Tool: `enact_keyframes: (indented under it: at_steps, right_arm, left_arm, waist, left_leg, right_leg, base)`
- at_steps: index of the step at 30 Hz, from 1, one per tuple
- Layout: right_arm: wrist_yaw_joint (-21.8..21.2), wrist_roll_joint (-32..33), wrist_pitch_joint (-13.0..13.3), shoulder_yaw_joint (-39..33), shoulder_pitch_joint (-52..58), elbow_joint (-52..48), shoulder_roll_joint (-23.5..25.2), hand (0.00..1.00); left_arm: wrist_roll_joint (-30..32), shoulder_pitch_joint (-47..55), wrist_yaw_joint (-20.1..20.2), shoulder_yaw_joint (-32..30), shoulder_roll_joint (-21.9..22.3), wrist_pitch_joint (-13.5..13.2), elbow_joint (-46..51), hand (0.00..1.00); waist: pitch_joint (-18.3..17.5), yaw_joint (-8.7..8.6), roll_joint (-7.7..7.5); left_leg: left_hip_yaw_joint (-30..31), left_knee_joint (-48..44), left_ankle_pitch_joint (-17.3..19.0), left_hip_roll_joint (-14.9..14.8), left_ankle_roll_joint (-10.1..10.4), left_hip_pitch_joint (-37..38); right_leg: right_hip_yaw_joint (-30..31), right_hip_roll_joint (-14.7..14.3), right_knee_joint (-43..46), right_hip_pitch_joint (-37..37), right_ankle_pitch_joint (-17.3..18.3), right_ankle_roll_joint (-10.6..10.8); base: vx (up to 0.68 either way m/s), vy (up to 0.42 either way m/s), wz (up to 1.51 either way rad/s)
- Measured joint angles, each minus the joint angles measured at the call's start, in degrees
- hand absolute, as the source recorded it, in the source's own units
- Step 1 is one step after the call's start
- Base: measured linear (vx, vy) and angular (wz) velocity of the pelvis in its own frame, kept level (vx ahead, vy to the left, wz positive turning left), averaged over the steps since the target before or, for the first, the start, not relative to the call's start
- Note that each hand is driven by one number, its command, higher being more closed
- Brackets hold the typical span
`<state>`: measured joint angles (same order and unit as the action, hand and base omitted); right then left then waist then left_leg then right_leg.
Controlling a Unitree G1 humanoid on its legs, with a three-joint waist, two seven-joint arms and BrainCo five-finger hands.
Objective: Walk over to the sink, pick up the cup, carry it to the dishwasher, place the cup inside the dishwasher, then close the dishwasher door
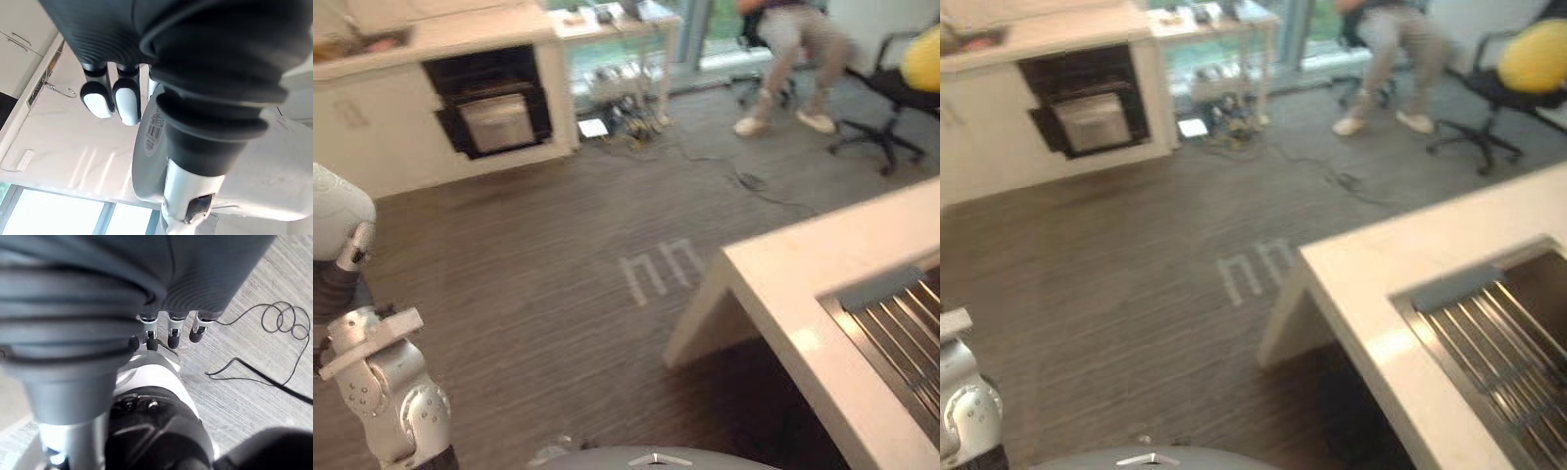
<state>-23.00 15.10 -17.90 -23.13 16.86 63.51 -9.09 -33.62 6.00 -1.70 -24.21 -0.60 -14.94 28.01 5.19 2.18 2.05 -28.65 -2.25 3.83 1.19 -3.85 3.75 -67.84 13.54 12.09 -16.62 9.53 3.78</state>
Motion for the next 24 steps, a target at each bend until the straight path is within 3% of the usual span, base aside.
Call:
enact_keyframes:
  at_steps: [3,4,5,6,7,8,9,10,11,12,13,15,17,19,20,22,24]
  right_arm:
    - [0.7,3.2,0.3,1.3,-0.2,-1.0,-0.4,0.0]
    - [0.5,4.0,0.2,2.4,0.5,-2.4,-0.7,0.0]
    - [0.5,5.4,0.2,2.7,1.7,-4.4,-1.2,0.0]
    - [0.7,6.9,0.7,2.3,3.2,-7.0,-1.3,0.0]
    - [0.6,7.9,1.3,1.8,3.8,-7.4,-1.0,0.0]
    - [1.0,9.9,2.1,0.9,3.9,-7.5,0.0,0.0]
    - [1.6,11.4,2.6,0.8,3.0,-7.0,1.4,0.0]
    - [2.3,12.2,2.8,0.3,1.5,-5.5,3.0,0.0]
    - [2.5,12.4,2.8,0.9,0.6,-4.9,4.5,0.0]
    - [4.1,12.9,4.3,1.5,0.4,-5.3,4.8,0.0]
    - [4.5,12.4,3.7,2.3,-0.2,-4.7,3.7,0.0]
    - [4.7,12.1,2.4,3.7,0.7,-4.4,4.1,0.0]
    - [4.6,11.5,1.7,4.0,0.8,-4.2,3.9,0.0]
    - [5.0,11.4,1.3,5.0,1.0,-4.1,4.1,0.0]
    - [6.3,11.1,1.2,6.6,1.0,-3.9,4.4,0.0]
    - [6.5,9.5,1.2,9.2,0.9,-4.0,3.7,0.0]
    - [6.2,9.2,1.4,12.1,0.8,-4.2,2.3,0.0]
  left_arm:
    - [0.1,0.4,1.0,6.9,-0.4,0.9,0.0,1.0]
    - [0.2,0.4,1.2,8.3,-0.4,1.4,0.0,1.0]
    - [0.2,0.3,1.9,9.5,-0.4,2.0,-0.1,1.0]
    - [0.2,-0.2,2.8,11.8,-0.4,2.1,-0.7,1.0]
    - [0.2,-0.8,3.4,13.5,-0.5,1.9,-1.8,1.0]
    - [0.2,-3.1,4.5,17.3,-1.1,1.3,-5.8,1.0]
    - [0.2,-5.9,4.9,20.9,-1.1,1.3,-10.4,1.0]
    - [0.3,-6.8,4.9,22.6,-1.2,1.4,-13.5,1.0]
    - [0.4,-7.4,4.2,23.3,-1.8,1.9,-14.2,1.0]
    - [0.7,-8.0,3.1,24.9,-2.4,1.8,-14.4,1.0]
    - [1.4,-7.1,2.3,24.9,-2.3,2.4,-15.9,1.0]
    - [1.5,-6.1,0.8,27.2,-1.7,4.0,-16.6,1.0]
    - [3.0,-6.4,0.8,28.1,-1.7,5.2,-15.6,1.0]
    - [3.6,-6.5,0.6,28.1,-2.2,6.3,-14.9,1.0]
    - [4.1,-6.5,0.4,28.4,-2.9,7.6,-14.8,1.0]
    - [4.3,-5.9,0.1,28.6,-2.8,9.3,-13.5,1.0]
    - [4.6,-4.2,-0.4,29.3,-2.6,9.8,-10.3,1.0]
  waist:
    - [-0.2,-0.47,0.06]
    - [0.2,-0.55,1.14]
    - [0.1,-0.96,1.29]
    - [0.1,-1.59,2.24]
    - [-0.1,-2.35,3.08]
    - [-0.3,-3.98,3.68]
    - [-0.3,-5.16,3.86]
    - [-0.7,-5.74,1.11]
    - [-0.8,-5.88,-1.45]
    - [-0.5,-5.06,-1.29]
    - [-0.2,-4.43,-2.03]
    - [-3.0,-4.09,-1.43]
    - [-3.8,-4.08,-0.68]
    - [-4.5,-3.35,-1.59]
    - [-5.1,-3.5,-2.89]
    - [-5.7,-2.62,-3.51]
    - [-6.0,-2.21,-2.89]
  left_leg:
    - [4.0,3.8,-2.8,1.4,-1.1,-0.6]
    - [5.2,5.6,-3.3,1.8,-1.0,-0.6]
    - [7.0,6.9,-4.2,2.1,-1.0,-0.3]
    - [9.9,7.0,-5.1,2.2,-2.1,-0.3]
    - [12.1,6.6,-5.9,2.0,-3.2,-0.3]
    - [17.2,6.4,-6.8,2.0,-2.5,-1.4]
    - [21.1,7.1,-6.1,2.3,-1.1,-2.1]
    - [20.5,5.9,-3.2,3.4,2.3,-2.0]
    - [19.5,-2.0,-0.5,4.8,-1.7,-4.4]
    - [19.9,-18.6,8.7,0.0,-1.3,-8.0]
    - [21.1,-18.9,10.8,1.0,0.4,-6.3]
    - [22.9,-15.0,8.9,0.7,0.6,-5.9]
    - [23.9,-10.6,6.1,-1.4,1.7,-5.6]
    - [23.9,-8.8,4.5,-2.6,3.3,-5.0]
    - [24.2,-7.3,3.6,-3.4,4.4,-4.1]
    - [23.8,-3.8,2.1,-4.9,5.8,-2.2]
    - [19.8,-1.1,1.4,-8.1,6.9,-1.6]
  right_leg:
    - [-0.6,0.4,1.7,0.7,-1.8,-0.4]
    - [-0.5,1.1,3.6,0.9,-1.9,-0.6]
    - [0.8,2.3,7.2,1.3,-2.0,-1.5]
    - [8.4,3.3,12.7,3.4,-2.1,-7.4]
    - [14.2,2.9,15.4,5.7,-0.7,-9.8]
    - [29.8,-1.4,15.0,9.4,2.4,-8.0]
    - [41.7,-5.9,14.4,11.4,3.9,-6.2]
    - [49.6,-6.1,13.3,13.5,3.4,-5.3]
    - [53.4,-3.6,13.9,14.7,2.6,-4.0]
    - [58.5,-2.4,16.2,17.8,2.4,-1.8]
    - [64.5,-1.6,17.7,17.7,4.1,-0.7]
    - [65.9,-2.3,13.8,17.9,3.9,-0.9]
    - [67.4,-3.7,4.6,17.3,0.4,-0.4]
    - [66.9,-3.8,-1.4,15.9,-8.6,0.2]
    - [66.4,-4.0,-3.6,14.3,-10.1,2.6]
    - [63.9,-5.4,-5.1,13.3,-9.6,2.9]
    - [63.7,-7.1,-8.0,12.7,-9.6,2.9]
  base:
    - [-0.04,0.017,0.72]
    - [-0.04,0.013,0.49]
    - [0.0,0.125,0.82]
    - [0.05,0.211,1.03]
    - [0.07,0.379,1.66]
    - [0.0,0.404,2.17]
    - [-0.01,0.422,2.37]
    - [0.09,0.192,1.72]
    - [0.4,-0.242,1.01]
    - [0.32,-0.361,0.45]
    - [0.2,-0.319,0.31]
    - [-0.02,-0.062,0.4]
    - [0.03,-0.12,0.33]
    - [0.05,-0.173,0.01]
    - [0.11,-0.329,0.03]
    - [0.1,-0.329,-0.03]
    - [0.08,-0.245,0.03]
